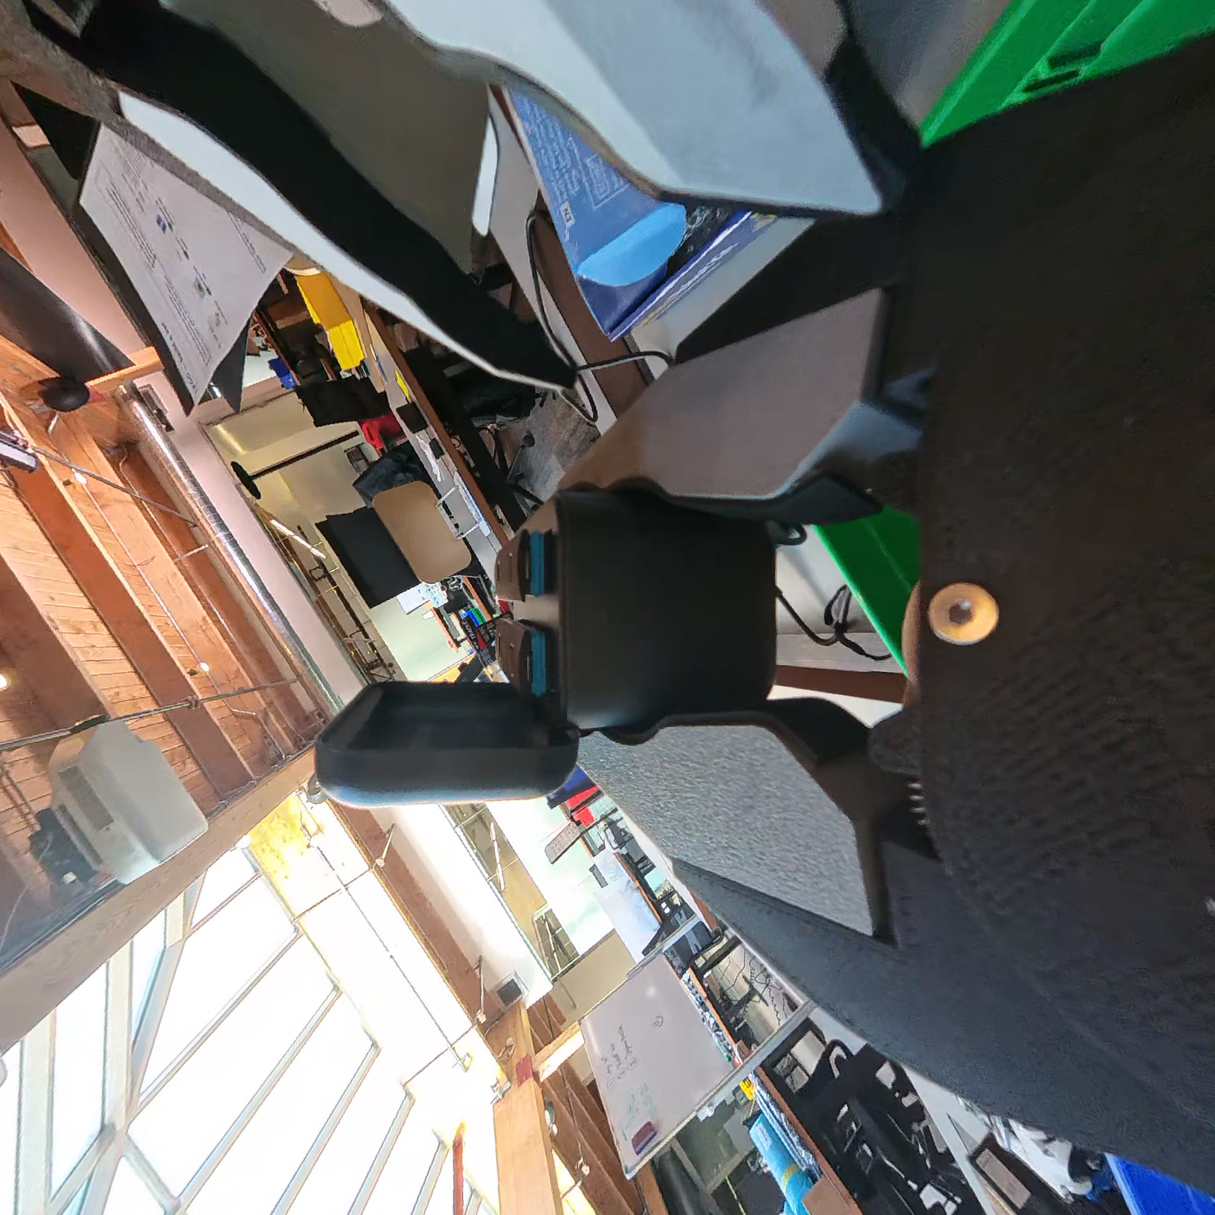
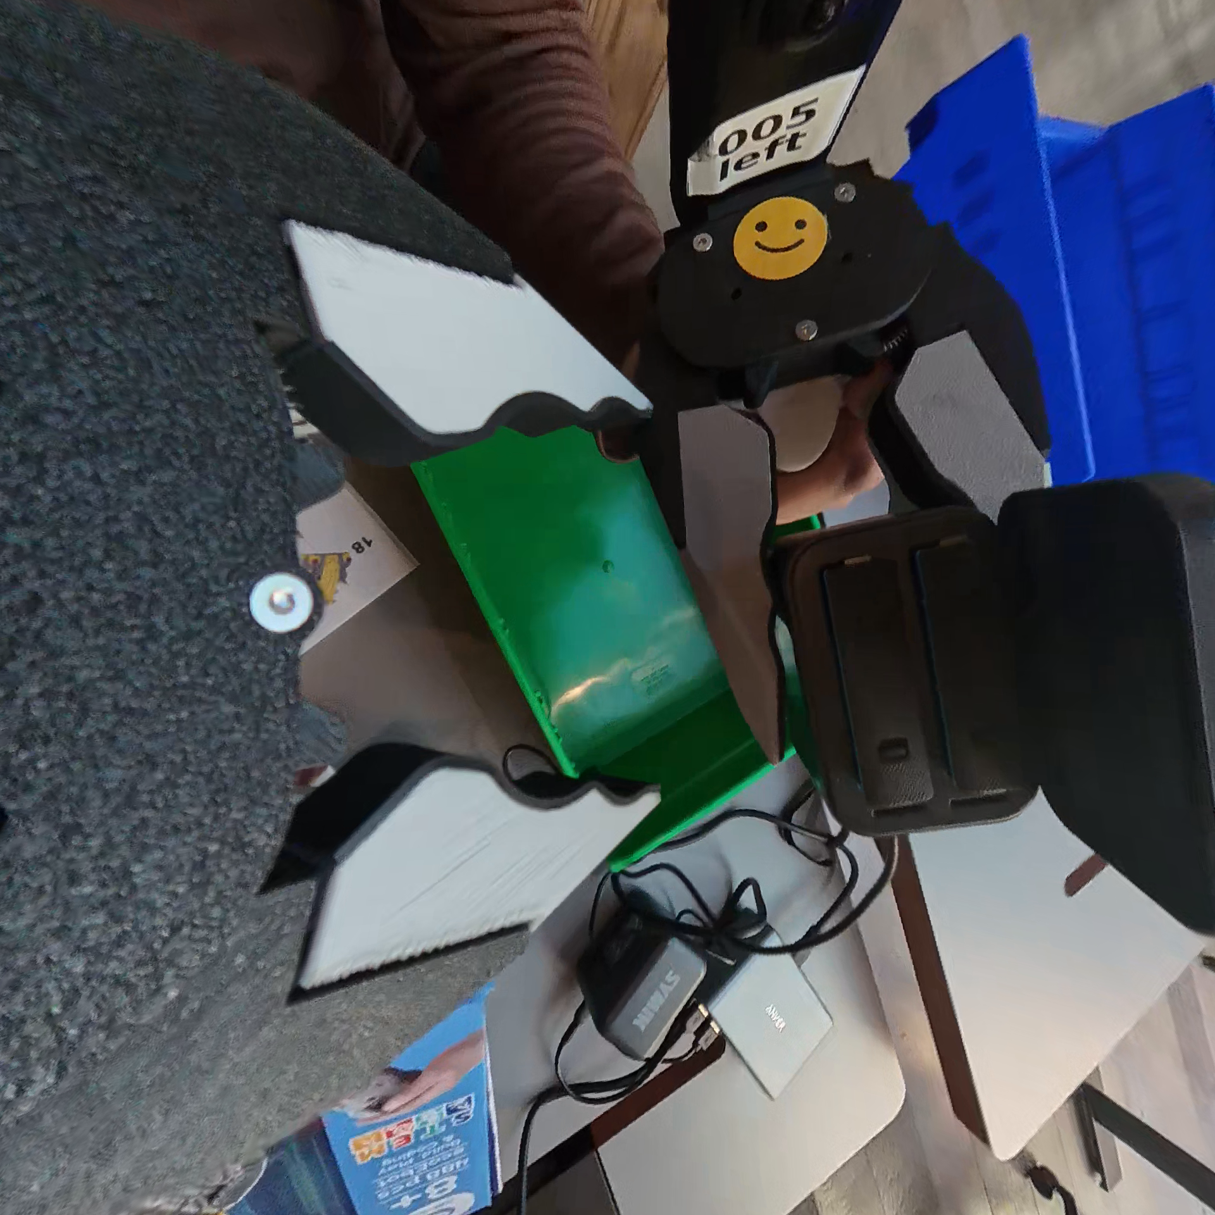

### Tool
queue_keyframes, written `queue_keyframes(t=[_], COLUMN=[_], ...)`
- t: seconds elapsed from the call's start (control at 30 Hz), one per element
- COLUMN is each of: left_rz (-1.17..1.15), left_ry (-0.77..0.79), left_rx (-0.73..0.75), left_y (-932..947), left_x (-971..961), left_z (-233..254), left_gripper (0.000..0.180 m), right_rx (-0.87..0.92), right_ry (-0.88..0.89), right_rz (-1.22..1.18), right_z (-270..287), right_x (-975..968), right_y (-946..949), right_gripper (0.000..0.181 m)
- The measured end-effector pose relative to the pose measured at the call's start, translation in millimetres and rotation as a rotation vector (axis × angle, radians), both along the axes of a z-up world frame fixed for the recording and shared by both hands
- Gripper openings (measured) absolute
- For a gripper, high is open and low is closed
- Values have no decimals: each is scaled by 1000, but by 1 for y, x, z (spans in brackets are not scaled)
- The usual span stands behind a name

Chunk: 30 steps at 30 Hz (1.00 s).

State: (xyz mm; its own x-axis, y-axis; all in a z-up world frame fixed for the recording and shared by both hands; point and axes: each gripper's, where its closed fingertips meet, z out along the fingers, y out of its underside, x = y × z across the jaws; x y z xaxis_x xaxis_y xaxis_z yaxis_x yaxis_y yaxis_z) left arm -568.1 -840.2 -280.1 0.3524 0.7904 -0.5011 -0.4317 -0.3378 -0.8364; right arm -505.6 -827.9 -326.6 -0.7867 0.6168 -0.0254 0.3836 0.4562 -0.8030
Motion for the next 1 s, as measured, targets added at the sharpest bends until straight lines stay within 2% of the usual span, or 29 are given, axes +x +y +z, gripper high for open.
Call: queue_keyframes(t=[0.1, 0.2, 0.33, 0.73, 0.87, 1.0], left_rz=[-2, -32, -46, -5, -18, -38], left_ry=[-1, -2, -8, -30, -73, -59], left_rx=[-37, -57, -72, -102, -81, -52], left_y=[8, 18, 23, 14, 7, 3], left_x=[-1, 4, 7, -2, -1, 11], left_z=[-11, -16, -21, -31, -30, -20], left_gripper=[62, 63, 62, 63, 63, 63], right_rx=[80, 79, 12, 29, 95, 160], right_ry=[-3, -33, -82, -241, -176, -94], right_rz=[-48, -46, 53, 228, 253, 102], right_z=[-13, -18, -15, -49, -50, -50], right_x=[-9, -14, -3, 18, 21, -2], right_y=[19, 29, 27, -7, -5, 7], right_gripper=[122, 134, 116, 121, 121, 121])
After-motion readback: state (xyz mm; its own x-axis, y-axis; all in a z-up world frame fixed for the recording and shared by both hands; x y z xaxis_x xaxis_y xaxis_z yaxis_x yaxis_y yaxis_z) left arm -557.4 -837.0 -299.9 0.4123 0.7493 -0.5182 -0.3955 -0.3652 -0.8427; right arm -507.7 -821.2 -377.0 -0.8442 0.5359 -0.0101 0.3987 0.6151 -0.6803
